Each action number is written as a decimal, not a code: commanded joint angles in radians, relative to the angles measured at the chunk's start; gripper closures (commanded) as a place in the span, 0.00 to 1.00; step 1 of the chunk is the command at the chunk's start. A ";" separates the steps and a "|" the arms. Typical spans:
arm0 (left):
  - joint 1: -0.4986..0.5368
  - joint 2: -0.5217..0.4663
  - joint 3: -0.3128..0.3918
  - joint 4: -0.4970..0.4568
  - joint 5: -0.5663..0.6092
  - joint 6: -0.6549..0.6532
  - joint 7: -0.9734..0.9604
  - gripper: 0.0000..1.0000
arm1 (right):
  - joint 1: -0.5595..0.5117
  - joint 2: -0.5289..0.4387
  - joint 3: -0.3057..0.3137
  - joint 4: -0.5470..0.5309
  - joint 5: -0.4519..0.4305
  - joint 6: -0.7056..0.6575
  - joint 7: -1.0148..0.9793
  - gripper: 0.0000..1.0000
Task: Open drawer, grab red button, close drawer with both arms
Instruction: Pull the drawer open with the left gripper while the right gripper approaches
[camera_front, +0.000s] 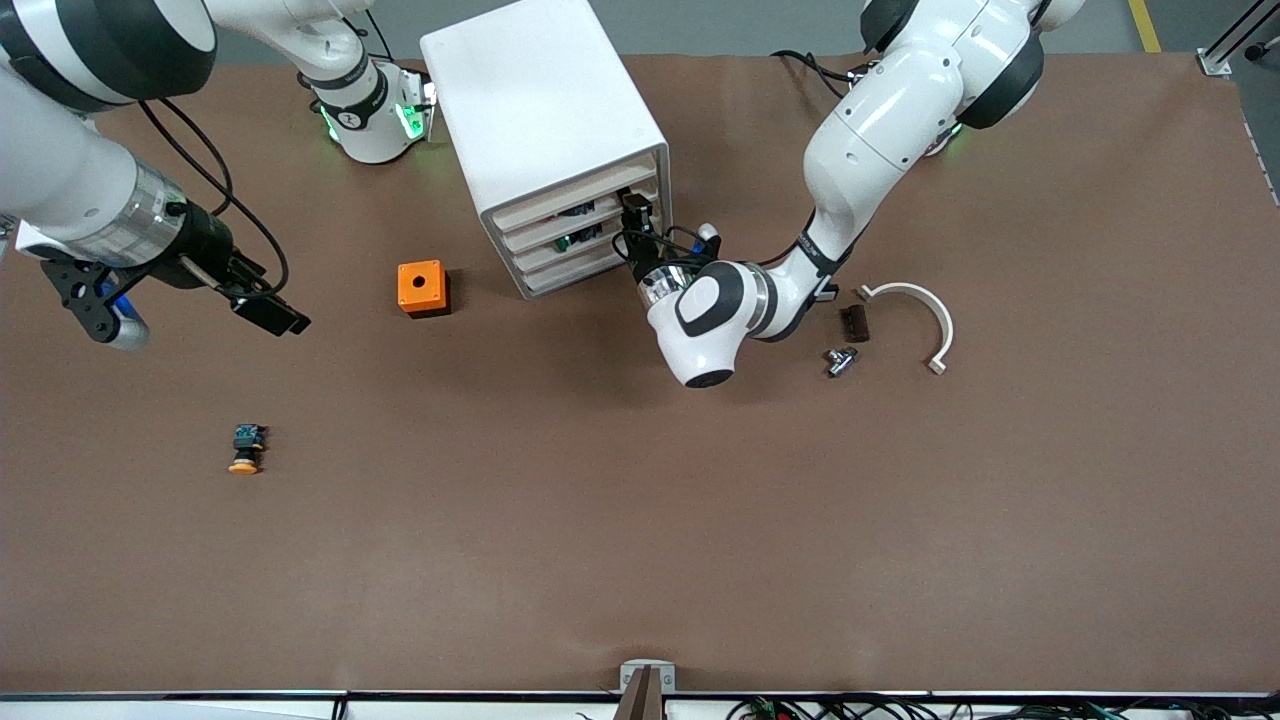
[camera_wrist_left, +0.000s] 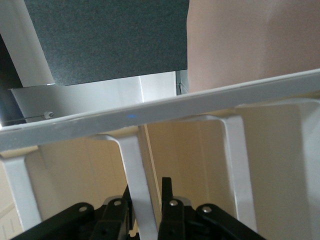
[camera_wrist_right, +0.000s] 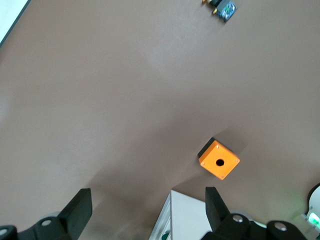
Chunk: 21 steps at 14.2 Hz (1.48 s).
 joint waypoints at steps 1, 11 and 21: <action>0.007 0.003 -0.003 0.004 -0.019 -0.014 -0.034 0.90 | 0.011 0.006 -0.007 0.011 0.045 -0.008 0.074 0.00; 0.046 0.002 -0.002 0.007 -0.032 -0.014 -0.055 0.97 | 0.166 0.013 -0.008 0.008 0.065 0.035 0.350 0.00; 0.180 0.000 0.009 0.016 -0.029 0.005 -0.049 0.89 | 0.370 0.059 -0.008 -0.006 -0.053 0.132 0.604 0.00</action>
